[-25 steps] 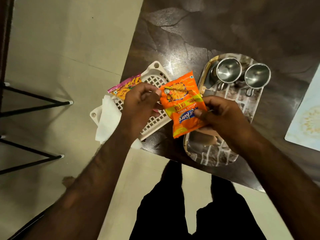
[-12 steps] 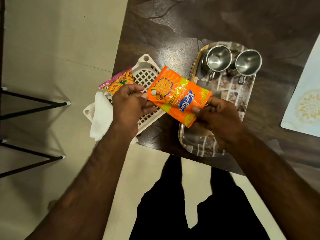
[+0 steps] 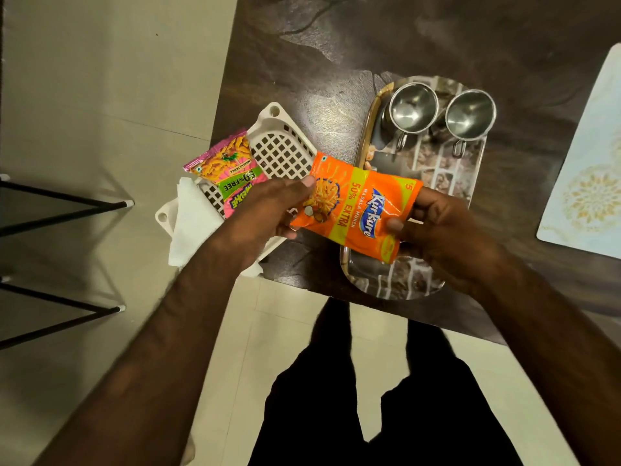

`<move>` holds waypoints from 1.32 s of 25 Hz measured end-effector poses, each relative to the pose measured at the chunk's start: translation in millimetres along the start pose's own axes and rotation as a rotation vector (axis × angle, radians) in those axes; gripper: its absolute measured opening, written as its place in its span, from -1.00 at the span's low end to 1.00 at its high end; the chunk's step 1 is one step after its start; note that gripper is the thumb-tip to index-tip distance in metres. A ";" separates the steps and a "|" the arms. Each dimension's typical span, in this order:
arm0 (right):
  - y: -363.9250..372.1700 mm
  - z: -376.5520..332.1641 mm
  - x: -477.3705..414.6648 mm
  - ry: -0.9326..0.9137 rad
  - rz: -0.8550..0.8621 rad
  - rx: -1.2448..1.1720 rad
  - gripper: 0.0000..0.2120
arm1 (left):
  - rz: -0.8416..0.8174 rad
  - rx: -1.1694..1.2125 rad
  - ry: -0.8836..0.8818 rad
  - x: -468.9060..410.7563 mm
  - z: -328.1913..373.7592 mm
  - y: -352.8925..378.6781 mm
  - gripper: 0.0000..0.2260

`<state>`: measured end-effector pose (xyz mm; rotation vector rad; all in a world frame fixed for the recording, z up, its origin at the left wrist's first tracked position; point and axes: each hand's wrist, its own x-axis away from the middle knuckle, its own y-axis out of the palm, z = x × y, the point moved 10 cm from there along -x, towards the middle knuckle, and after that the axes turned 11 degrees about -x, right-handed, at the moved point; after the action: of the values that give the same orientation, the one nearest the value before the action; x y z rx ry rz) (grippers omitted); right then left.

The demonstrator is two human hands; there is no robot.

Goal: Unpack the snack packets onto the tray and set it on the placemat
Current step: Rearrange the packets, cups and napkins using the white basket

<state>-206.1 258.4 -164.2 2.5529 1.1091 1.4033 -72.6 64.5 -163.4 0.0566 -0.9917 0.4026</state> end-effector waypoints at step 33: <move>-65.8 1.3 -24.6 0.006 0.583 0.289 -0.70 | 0.036 0.063 -0.251 -7.6 -41.2 121.5 -0.87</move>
<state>-251.2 293.3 -205.4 3.2660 0.6198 1.4212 -86.3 183.9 -208.8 0.1490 -1.2289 0.4676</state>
